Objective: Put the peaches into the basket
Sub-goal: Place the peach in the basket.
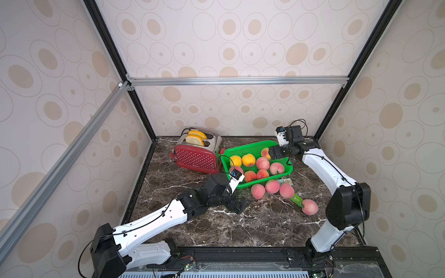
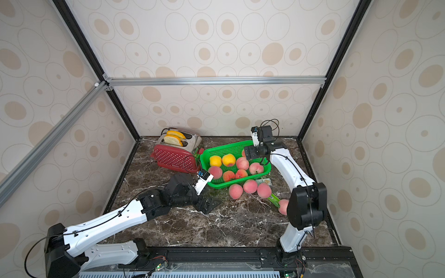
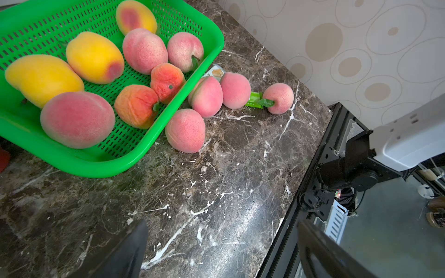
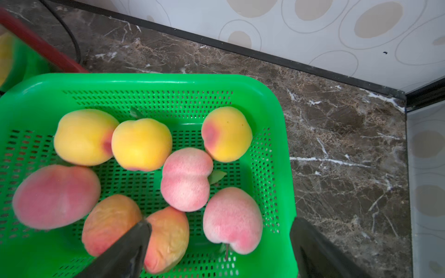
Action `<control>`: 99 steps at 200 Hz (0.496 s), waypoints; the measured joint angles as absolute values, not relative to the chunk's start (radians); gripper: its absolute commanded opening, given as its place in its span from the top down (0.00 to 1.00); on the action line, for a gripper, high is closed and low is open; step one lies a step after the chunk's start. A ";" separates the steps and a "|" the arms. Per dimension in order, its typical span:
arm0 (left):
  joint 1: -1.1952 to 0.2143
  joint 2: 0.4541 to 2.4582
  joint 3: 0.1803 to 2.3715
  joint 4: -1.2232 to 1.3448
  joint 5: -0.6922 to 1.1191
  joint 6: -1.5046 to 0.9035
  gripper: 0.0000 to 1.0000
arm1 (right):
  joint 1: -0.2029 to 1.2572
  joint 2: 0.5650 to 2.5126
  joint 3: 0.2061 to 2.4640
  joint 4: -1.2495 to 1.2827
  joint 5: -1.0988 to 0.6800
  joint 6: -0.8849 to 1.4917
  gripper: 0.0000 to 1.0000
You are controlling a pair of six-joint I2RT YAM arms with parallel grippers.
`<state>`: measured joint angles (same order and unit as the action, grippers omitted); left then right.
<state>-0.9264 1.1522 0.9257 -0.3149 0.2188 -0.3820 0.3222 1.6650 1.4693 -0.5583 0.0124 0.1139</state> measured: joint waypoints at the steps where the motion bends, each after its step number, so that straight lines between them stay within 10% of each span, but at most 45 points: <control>1: -0.926 1.152 0.925 -0.315 0.219 -0.382 0.01 | 0.323 1.661 1.464 -0.558 0.012 0.115 0.04; 99: -0.926 1.140 0.843 -0.241 0.226 -0.468 0.01 | 0.362 1.230 1.094 -0.638 0.028 0.204 0.02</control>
